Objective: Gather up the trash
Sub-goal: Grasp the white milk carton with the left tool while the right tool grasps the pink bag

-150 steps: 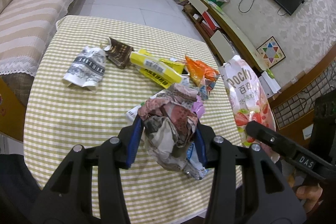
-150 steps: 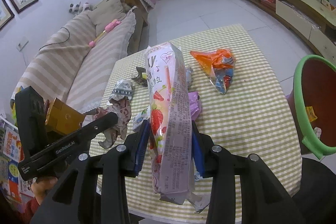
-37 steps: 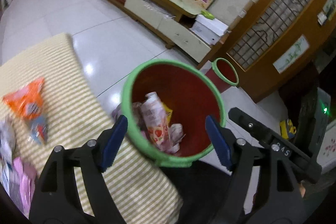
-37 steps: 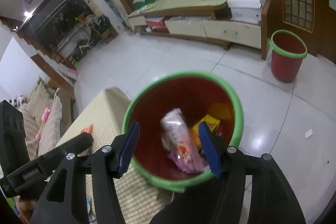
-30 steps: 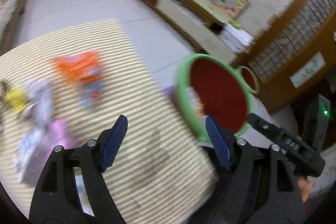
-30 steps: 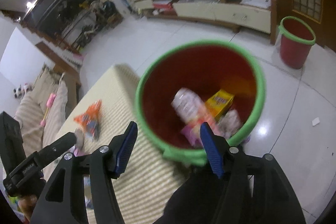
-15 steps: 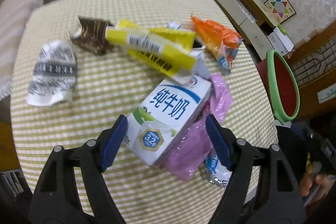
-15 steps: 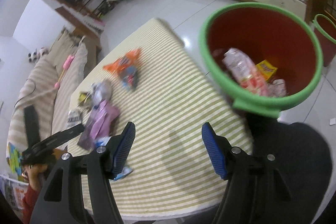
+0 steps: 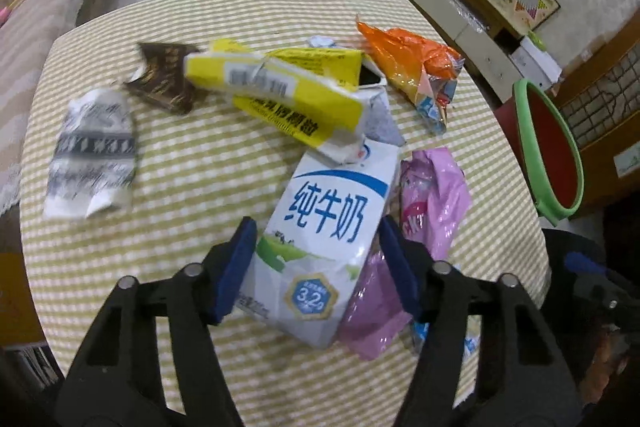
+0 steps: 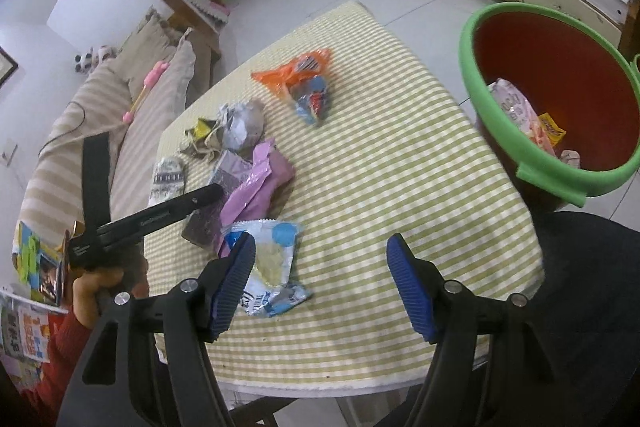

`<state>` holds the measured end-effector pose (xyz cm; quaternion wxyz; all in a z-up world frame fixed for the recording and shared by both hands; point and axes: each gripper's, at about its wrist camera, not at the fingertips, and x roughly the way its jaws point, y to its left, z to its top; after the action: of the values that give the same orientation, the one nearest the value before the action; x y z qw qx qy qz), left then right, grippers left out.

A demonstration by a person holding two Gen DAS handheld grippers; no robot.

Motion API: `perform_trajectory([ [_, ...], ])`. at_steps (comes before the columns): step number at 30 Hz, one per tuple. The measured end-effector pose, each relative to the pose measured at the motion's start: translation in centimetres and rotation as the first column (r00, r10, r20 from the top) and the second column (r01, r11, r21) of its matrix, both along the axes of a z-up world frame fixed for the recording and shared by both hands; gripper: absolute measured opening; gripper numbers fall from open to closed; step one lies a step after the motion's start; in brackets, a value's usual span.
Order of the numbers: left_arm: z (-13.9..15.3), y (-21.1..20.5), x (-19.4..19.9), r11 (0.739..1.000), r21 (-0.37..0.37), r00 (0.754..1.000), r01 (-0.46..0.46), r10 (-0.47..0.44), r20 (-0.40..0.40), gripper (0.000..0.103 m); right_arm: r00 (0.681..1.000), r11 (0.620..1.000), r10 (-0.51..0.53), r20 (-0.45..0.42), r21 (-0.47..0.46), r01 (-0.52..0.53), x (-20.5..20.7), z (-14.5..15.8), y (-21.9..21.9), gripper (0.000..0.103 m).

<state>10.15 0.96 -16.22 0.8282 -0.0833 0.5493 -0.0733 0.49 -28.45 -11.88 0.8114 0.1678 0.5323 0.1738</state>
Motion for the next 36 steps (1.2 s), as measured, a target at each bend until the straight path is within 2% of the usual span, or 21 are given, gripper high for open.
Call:
perform_trajectory([
  [6, 1.3, 2.6, -4.0, 0.992, -0.004, 0.992, -0.126, 0.126, 0.022, 0.058, 0.998, 0.998, 0.060, -0.019, -0.012, -0.060, 0.6, -0.8, 2.5, 0.066],
  [10, 1.5, 4.1, -6.7, 0.976, -0.010, 0.976, -0.217, 0.217, 0.016, 0.058, 0.995, 0.996, 0.094, -0.028, -0.004, -0.094, 2.5, -1.4, 4.7, 0.066],
  [12, 1.3, 4.3, -7.5, 0.971, -0.030, 0.971, -0.237, 0.238, 0.006, 0.058, 0.994, 0.994, 0.105, -0.038, 0.009, -0.105, 3.7, -1.9, 5.9, 0.070],
  [17, 0.7, 3.6, -7.9, 0.974, -0.018, 0.975, -0.224, 0.224, -0.010, 0.058, 0.988, 0.990, 0.139, -0.066, -0.011, -0.140, 5.9, -3.2, 8.7, 0.072],
  [23, 0.9, 3.4, -7.6, 0.978, -0.018, 0.979, -0.206, 0.206, -0.001, 0.059, 0.981, 0.986, 0.164, -0.100, -0.024, -0.167, 6.6, -4.6, 10.3, 0.072],
  [26, 0.5, 2.9, -7.4, 0.979, -0.019, 0.979, -0.203, 0.203, -0.006, 0.060, 0.978, 0.983, 0.178, -0.110, -0.026, -0.182, 6.7, -5.0, 10.9, 0.067],
  [27, 0.3, 3.0, -7.5, 0.979, -0.019, 0.979, -0.202, 0.202, -0.008, 0.062, 0.977, 0.982, 0.183, -0.112, -0.030, -0.188, 6.9, -5.2, 11.2, 0.062],
  [30, -0.2, 2.7, -7.4, 0.980, -0.013, 0.980, -0.200, 0.200, -0.016, 0.068, 0.973, 0.981, 0.187, -0.136, -0.029, -0.192, 7.1, -5.9, 11.7, 0.061],
  [33, -0.5, 2.8, -7.4, 0.981, -0.016, 0.981, -0.194, 0.194, -0.026, 0.068, 0.970, 0.983, 0.178, -0.164, -0.005, -0.182, 7.4, -6.5, 11.8, 0.061],
  [35, -0.4, 2.7, -7.3, 0.982, -0.001, 0.982, -0.186, 0.186, -0.020, 0.067, 0.968, 0.980, 0.195, -0.157, -0.004, -0.198, 7.5, -6.4, 12.0, 0.048],
  [36, -0.4, 2.7, -7.3, 0.983, 0.001, 0.982, -0.185, 0.185, -0.018, 0.065, 0.968, 0.979, 0.201, -0.152, -0.002, -0.204, 7.4, -6.3, 12.1, 0.047],
])
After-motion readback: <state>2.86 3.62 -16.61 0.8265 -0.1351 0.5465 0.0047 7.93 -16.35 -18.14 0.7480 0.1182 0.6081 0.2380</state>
